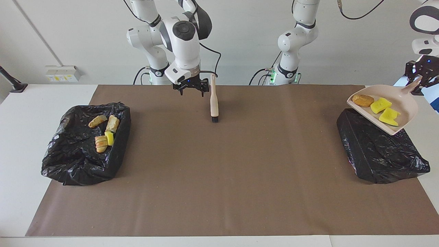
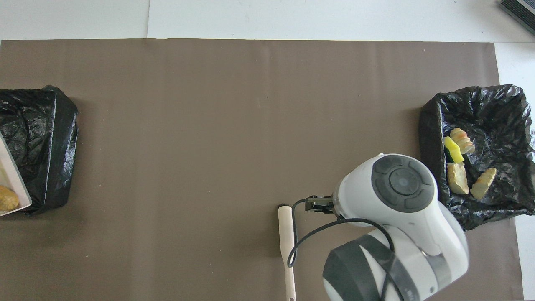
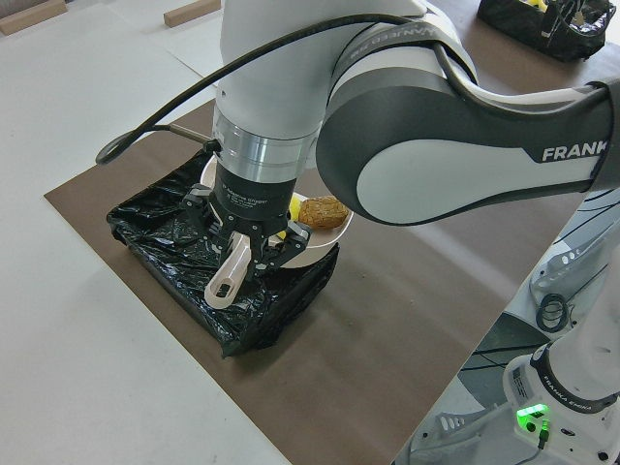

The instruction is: Sweep and dump trash in bin

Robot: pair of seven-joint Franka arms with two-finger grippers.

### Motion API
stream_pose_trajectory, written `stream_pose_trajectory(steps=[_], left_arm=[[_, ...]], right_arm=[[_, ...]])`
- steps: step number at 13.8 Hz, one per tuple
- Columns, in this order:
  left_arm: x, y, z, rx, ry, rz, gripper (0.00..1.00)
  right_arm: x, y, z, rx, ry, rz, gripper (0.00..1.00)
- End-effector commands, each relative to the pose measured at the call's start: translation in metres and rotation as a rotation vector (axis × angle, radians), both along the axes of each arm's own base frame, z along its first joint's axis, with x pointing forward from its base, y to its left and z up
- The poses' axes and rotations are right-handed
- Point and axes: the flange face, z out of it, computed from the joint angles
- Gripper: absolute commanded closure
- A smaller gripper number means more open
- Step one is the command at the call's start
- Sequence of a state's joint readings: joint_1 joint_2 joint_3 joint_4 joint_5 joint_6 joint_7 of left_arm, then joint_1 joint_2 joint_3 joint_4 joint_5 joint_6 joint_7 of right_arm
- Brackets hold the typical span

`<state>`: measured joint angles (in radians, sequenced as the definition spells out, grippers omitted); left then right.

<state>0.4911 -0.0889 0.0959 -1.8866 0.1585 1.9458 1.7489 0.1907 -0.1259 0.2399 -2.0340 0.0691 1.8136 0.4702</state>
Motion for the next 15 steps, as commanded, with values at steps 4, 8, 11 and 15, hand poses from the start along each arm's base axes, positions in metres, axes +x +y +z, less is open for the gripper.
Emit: stream_pose_trajectory(steps=[4, 8, 11, 15], left_arm=[[0.012, 0.007, 0.007, 0.167, 0.028, -0.052, 1.00], [0.038, 0.015, -0.013, 0.243, 0.064, -0.027, 1.00], [0.076, 0.016, -0.014, 0.357, 0.102, -0.070, 1.00], [0.093, 0.004, -0.013, 0.427, 0.137, -0.120, 1.00]], right_arm=[[0.047, -0.073, 0.054, 0.007, -0.104, 0.076, 0.00], [0.055, -0.098, 0.084, 0.006, -0.123, 0.023, 0.00], [0.056, -0.098, 0.103, 0.012, -0.145, 0.017, 0.00], [0.059, -0.138, 0.122, 0.005, -0.133, -0.043, 0.00]])
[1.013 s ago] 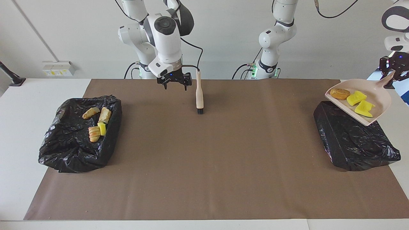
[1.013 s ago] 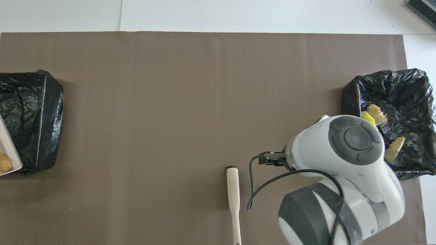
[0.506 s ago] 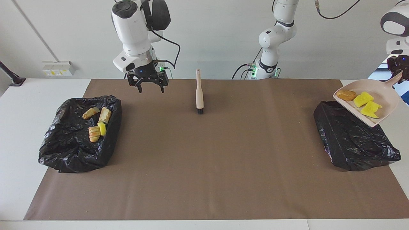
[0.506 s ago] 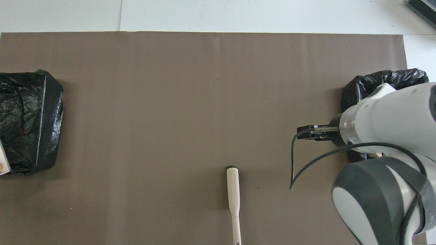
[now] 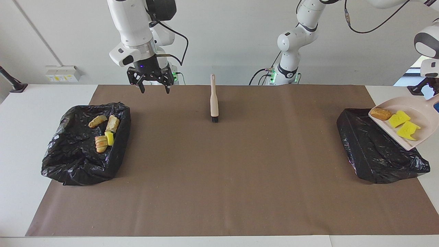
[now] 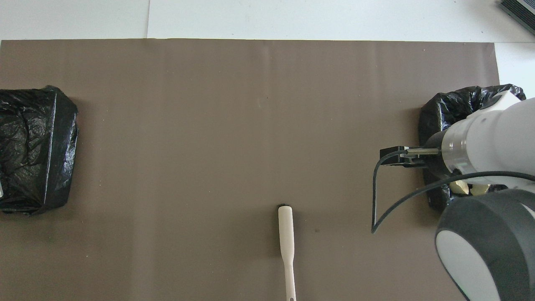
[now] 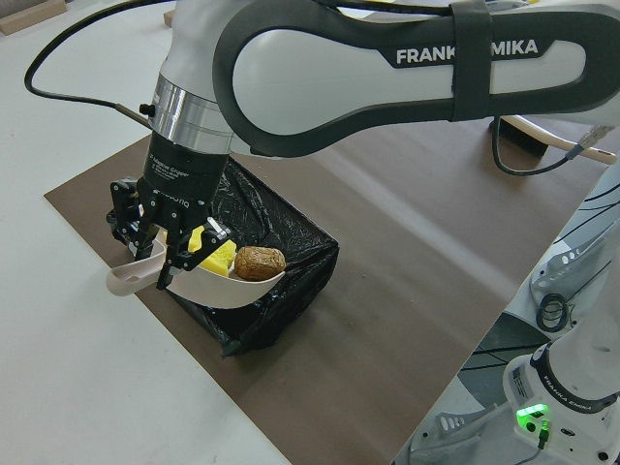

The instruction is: Sweep and dump trash in bin

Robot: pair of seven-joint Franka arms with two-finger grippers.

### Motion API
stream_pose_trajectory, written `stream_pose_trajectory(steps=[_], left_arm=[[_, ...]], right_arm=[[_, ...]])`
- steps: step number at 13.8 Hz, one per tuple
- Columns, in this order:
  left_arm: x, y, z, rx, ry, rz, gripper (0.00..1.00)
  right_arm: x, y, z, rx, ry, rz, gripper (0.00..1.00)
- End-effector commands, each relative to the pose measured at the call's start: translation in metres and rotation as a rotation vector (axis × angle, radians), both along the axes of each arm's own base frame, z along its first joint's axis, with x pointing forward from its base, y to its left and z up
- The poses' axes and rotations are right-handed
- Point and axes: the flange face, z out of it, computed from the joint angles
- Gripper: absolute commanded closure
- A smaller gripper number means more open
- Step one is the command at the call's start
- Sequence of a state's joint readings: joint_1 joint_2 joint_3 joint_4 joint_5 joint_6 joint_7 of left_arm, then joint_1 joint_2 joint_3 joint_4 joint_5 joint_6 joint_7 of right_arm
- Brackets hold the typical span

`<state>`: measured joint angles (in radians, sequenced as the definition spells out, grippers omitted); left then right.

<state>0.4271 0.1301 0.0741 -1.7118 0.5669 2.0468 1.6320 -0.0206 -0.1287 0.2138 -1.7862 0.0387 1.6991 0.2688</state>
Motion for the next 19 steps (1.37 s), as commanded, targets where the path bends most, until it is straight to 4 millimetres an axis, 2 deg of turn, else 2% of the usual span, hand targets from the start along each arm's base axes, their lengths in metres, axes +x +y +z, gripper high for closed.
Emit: stream_pose_trajectory(steps=[1, 3, 5, 7, 8, 10, 14, 19], left_arm=[[0.009, -0.005, 0.010, 0.073, 0.028, -0.015, 1.00], [0.013, -0.006, 0.018, 0.124, 0.045, -0.032, 1.00], [0.016, -0.005, 0.020, 0.129, 0.057, -0.019, 1.00], [0.021, -0.013, 0.028, 0.157, 0.074, -0.028, 1.00], [0.021, -0.016, 0.032, 0.179, 0.094, -0.025, 1.00], [0.029, -0.035, 0.039, 0.232, 0.119, -0.037, 1.00], [0.029, -0.041, 0.045, 0.304, 0.123, -0.005, 1.00], [0.040, -0.071, 0.065, 0.381, 0.153, -0.023, 1.00]], right_arm=[[0.006, -0.038, 0.021, -0.023, 0.003, -0.043, 0.00], [0.003, -0.061, 0.050, -0.052, -0.001, -0.053, 0.00], [-0.003, -0.097, 0.073, -0.046, 0.008, -0.006, 0.00], [-0.007, -0.121, 0.079, -0.036, 0.022, 0.016, 0.00], [-0.008, -0.126, 0.082, -0.029, 0.025, 0.013, 0.00], [-0.008, -0.140, 0.087, -0.006, 0.013, -0.009, 0.00], [-0.011, -0.137, 0.070, 0.003, 0.045, -0.030, 0.00], [-0.011, -0.131, 0.065, -0.003, 0.053, -0.023, 0.00]])
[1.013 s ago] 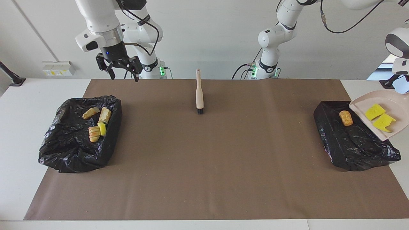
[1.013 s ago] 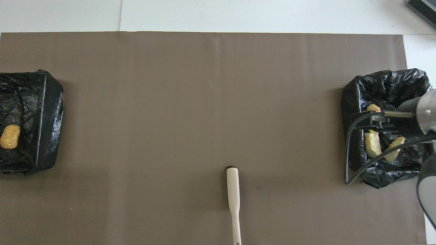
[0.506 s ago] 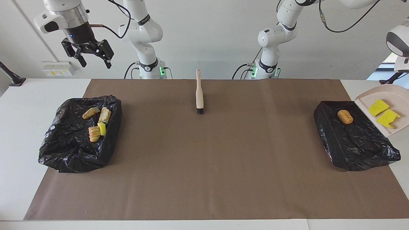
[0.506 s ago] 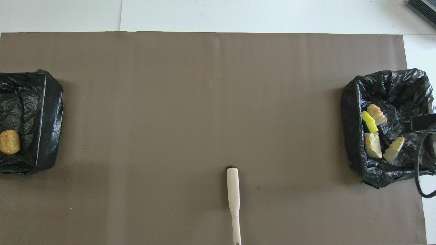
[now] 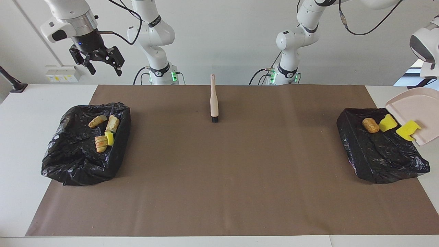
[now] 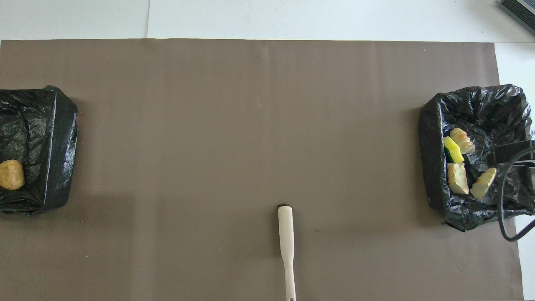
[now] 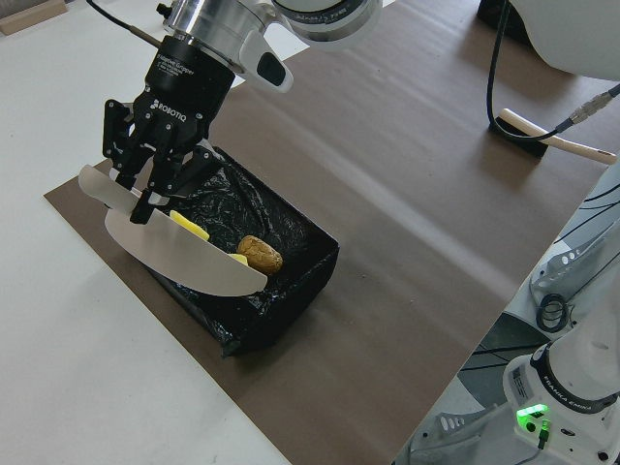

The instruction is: Sweep and dump trash in bin

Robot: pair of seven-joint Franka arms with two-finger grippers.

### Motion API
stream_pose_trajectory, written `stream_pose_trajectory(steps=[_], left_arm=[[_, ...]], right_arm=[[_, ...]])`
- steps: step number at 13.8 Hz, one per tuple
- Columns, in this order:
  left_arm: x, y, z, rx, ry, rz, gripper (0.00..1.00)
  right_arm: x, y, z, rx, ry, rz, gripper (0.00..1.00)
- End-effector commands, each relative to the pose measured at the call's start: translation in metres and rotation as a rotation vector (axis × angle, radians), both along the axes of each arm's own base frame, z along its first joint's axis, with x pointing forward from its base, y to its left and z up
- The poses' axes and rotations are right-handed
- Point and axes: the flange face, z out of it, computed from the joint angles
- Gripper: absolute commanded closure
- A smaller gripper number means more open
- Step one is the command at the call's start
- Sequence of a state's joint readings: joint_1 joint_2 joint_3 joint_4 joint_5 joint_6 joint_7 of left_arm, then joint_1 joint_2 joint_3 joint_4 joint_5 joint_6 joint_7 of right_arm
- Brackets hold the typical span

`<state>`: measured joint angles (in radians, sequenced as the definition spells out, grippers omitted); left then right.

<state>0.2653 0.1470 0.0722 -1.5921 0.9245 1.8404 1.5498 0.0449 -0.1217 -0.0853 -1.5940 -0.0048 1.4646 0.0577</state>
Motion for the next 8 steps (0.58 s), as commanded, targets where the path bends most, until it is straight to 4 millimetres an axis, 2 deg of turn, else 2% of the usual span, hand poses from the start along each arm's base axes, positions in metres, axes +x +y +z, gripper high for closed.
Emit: stream_pose_trajectory(steps=[1, 3, 6, 8], left_arm=[[0.009, -0.020, 0.016, 0.080, 0.020, 0.009, 1.00], [0.010, -0.032, 0.020, 0.095, 0.037, 0.011, 1.00], [0.017, -0.060, 0.022, 0.079, 0.036, 0.001, 1.00], [0.019, -0.082, 0.015, -0.005, 0.014, 0.021, 1.00]], right_arm=[[-0.003, 0.007, -0.006, 0.005, 0.018, 0.005, 0.00], [-0.003, 0.005, -0.005, 0.005, 0.016, 0.002, 0.00], [-0.003, 0.006, -0.005, 0.008, 0.012, -0.001, 0.00], [-0.002, 0.006, -0.005, 0.008, 0.013, -0.002, 0.00]])
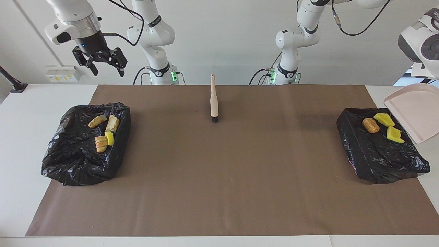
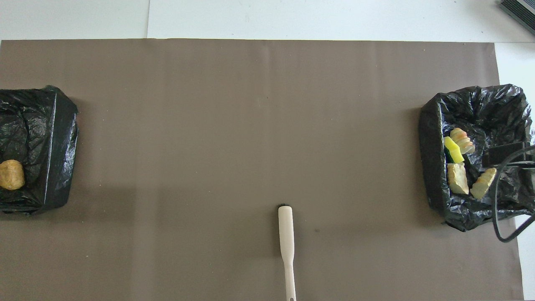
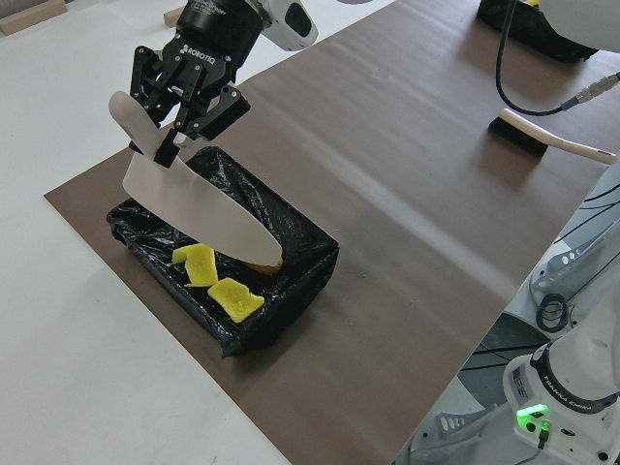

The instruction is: Sweep and dump trash in bin

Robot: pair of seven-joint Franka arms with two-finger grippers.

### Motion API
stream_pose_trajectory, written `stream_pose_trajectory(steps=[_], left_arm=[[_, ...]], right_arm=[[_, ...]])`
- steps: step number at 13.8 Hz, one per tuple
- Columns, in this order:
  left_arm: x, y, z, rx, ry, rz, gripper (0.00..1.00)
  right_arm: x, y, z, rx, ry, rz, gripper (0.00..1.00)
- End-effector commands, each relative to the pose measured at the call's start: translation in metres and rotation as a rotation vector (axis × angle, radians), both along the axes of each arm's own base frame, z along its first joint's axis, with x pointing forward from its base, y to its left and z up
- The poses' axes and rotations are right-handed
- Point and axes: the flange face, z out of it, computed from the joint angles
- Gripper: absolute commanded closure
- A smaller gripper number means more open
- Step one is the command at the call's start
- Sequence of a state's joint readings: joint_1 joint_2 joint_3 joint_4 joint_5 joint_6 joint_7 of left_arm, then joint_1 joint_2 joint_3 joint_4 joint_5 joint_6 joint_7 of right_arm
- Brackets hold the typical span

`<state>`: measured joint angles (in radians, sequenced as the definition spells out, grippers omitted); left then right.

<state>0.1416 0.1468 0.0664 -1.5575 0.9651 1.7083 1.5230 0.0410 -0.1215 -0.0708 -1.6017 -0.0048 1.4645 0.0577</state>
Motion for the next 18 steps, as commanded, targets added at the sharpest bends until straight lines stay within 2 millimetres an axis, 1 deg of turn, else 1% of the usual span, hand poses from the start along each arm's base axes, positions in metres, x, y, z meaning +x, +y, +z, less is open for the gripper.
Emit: stream_pose_trajectory(steps=[1, 4, 6, 7, 11, 14, 15, 16, 17, 18], left_arm=[[0.002, -0.028, -0.004, -0.111, -0.041, 0.062, 1.00], [-0.002, -0.061, -0.020, -0.290, -0.104, 0.185, 1.00], [-0.004, -0.093, -0.030, -0.457, -0.113, 0.234, 1.00], [-0.003, -0.117, -0.035, -0.494, -0.135, 0.278, 1.00], [0.001, -0.221, -0.059, -0.618, -0.273, 0.510, 1.00], [0.000, -0.309, -0.065, -0.725, -0.401, 0.698, 1.00], [0.001, -0.342, -0.072, -0.758, -0.436, 0.783, 1.00], [0.000, -0.380, -0.081, -0.775, -0.466, 0.837, 1.00], [0.000, -0.421, -0.103, -0.754, -0.503, 0.893, 1.00], [-0.001, -0.455, -0.118, -0.745, -0.552, 0.953, 1.00]], right_arm=[[-0.002, -0.001, -0.001, 0.008, 0.002, -0.014, 0.00], [-0.003, -0.001, -0.001, 0.010, 0.009, -0.010, 0.00], [-0.003, -0.001, -0.001, 0.010, 0.009, -0.011, 0.00], [-0.003, -0.001, -0.001, 0.010, 0.010, -0.011, 0.00], [-0.003, -0.001, -0.001, 0.010, 0.010, -0.011, 0.00], [-0.003, -0.001, -0.001, 0.010, 0.010, -0.011, 0.00], [-0.003, -0.001, -0.001, 0.010, 0.010, -0.011, 0.00], [-0.003, -0.001, -0.001, 0.010, 0.010, -0.011, 0.00], [-0.003, -0.001, -0.001, 0.010, 0.010, -0.011, 0.00], [-0.003, -0.001, -0.001, 0.010, 0.010, -0.011, 0.00]])
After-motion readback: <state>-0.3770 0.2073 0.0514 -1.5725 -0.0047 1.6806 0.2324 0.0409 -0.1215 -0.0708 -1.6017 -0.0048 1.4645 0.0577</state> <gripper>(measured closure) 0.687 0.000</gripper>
